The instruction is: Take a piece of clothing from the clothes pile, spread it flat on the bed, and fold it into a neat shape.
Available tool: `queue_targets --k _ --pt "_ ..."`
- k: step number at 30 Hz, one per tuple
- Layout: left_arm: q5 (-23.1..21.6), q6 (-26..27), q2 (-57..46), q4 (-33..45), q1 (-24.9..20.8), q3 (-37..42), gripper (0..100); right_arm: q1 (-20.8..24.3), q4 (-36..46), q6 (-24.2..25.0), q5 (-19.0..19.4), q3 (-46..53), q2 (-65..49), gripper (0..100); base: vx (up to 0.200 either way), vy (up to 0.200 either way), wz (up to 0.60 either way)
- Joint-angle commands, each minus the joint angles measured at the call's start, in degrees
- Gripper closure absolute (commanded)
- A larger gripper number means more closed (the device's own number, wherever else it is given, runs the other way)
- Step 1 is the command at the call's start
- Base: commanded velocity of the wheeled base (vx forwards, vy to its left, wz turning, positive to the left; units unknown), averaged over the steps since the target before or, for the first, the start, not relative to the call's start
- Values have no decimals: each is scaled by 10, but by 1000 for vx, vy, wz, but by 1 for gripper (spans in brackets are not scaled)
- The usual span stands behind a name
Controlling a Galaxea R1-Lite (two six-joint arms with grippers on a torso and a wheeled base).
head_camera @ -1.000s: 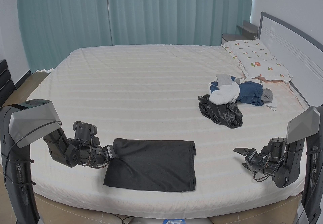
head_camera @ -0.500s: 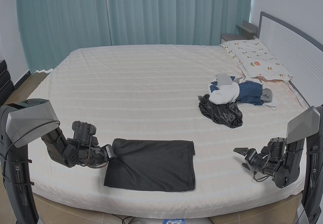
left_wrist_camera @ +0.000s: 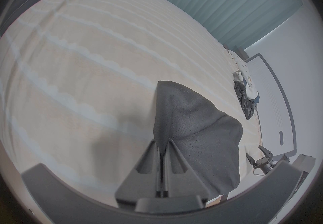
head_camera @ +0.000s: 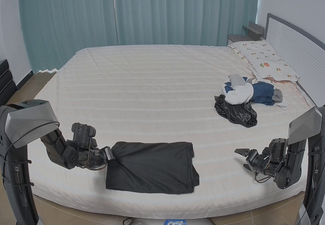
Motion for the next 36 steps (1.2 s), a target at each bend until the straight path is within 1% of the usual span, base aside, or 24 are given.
queue_targets --k 1,15,22,28,29,36 --pt "0 0 -1 1 -1 1 100 1 -7 0 -1 1 1 0 0 200 0" --pt "1 0 -10 5 -3 10 100 1 -7 -1 -1 1 2 0 0 200 0" --pt "1 1 -24 35 -5 12 100 1 -7 -1 -1 1 2 0 0 200 0" --pt "0 1 -19 36 -8 14 100 1 -7 -1 -1 1 2 0 0 0 0" --pt "0 1 -20 36 -8 15 0 1 -7 -1 -1 1 2 0 0 0 0" --pt "0 2 -31 31 -12 25 0 1 -7 -3 -1 0 1 0 0 0 0"
